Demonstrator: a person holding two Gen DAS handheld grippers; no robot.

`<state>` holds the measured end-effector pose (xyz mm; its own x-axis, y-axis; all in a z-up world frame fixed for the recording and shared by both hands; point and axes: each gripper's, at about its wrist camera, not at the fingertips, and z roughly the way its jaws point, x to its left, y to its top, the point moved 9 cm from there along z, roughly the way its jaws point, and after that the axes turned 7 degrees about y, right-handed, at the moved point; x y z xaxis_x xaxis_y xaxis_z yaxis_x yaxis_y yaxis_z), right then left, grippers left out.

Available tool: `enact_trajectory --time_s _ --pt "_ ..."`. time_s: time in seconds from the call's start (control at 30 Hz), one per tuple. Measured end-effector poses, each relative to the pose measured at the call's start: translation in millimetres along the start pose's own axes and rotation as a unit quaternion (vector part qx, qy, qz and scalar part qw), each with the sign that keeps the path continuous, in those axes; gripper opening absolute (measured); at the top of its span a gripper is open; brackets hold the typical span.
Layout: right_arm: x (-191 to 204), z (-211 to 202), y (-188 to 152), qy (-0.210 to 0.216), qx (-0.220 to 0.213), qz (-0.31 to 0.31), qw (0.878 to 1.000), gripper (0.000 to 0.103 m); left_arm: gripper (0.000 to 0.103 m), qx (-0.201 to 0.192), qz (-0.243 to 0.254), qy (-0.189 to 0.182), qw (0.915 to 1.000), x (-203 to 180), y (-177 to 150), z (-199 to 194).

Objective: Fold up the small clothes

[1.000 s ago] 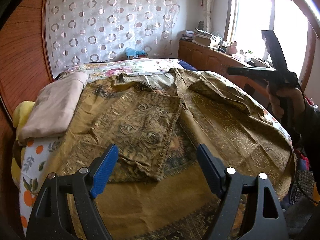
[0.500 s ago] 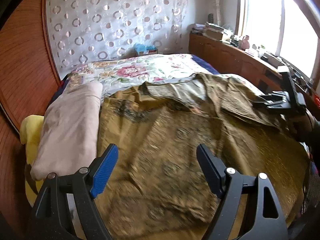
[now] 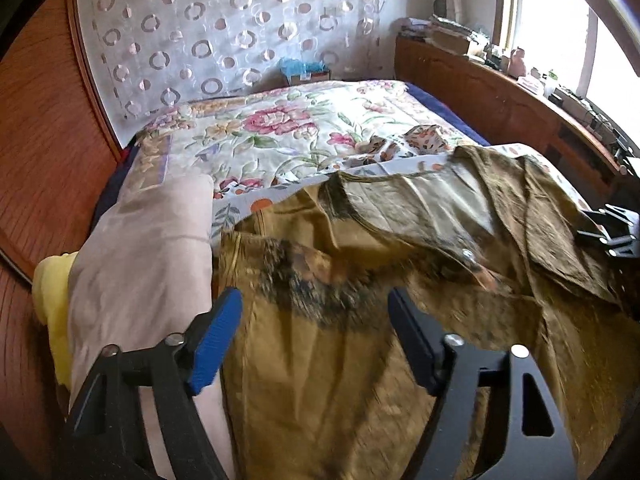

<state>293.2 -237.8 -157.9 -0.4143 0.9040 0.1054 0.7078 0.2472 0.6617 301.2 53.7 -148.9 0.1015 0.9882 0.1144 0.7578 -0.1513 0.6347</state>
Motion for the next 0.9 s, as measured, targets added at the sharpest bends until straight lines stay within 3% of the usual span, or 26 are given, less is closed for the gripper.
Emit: enact_trajectory --time_s 0.2,0.33,0.43,0.7,0.9 --pt "1.3 -1.9 -0.7 -0.001 0.000 0.002 1.000 0.071 0.051 0.033 0.002 0.000 0.9995 8.5 10.4 31.7" --pt "1.6 -0.3 -1.0 0.001 0.001 0.000 1.000 0.073 0.045 0.050 0.002 -0.006 0.9987 7.1 9.6 44.9" --pt "2.0 0.4 -1.3 0.002 0.001 0.000 1.000 0.074 0.040 0.046 0.000 -0.014 0.9988 5.2 12.5 45.8" --pt "2.9 1.4 -1.8 0.003 0.002 -0.001 1.000 0.076 0.005 0.035 0.003 -0.021 0.9992 6.3 13.7 42.7" --pt "3.0 1.8 -2.0 0.002 0.002 0.000 1.000 0.077 0.003 -0.012 -0.018 -0.013 0.9997 20.9 32.5 14.1"
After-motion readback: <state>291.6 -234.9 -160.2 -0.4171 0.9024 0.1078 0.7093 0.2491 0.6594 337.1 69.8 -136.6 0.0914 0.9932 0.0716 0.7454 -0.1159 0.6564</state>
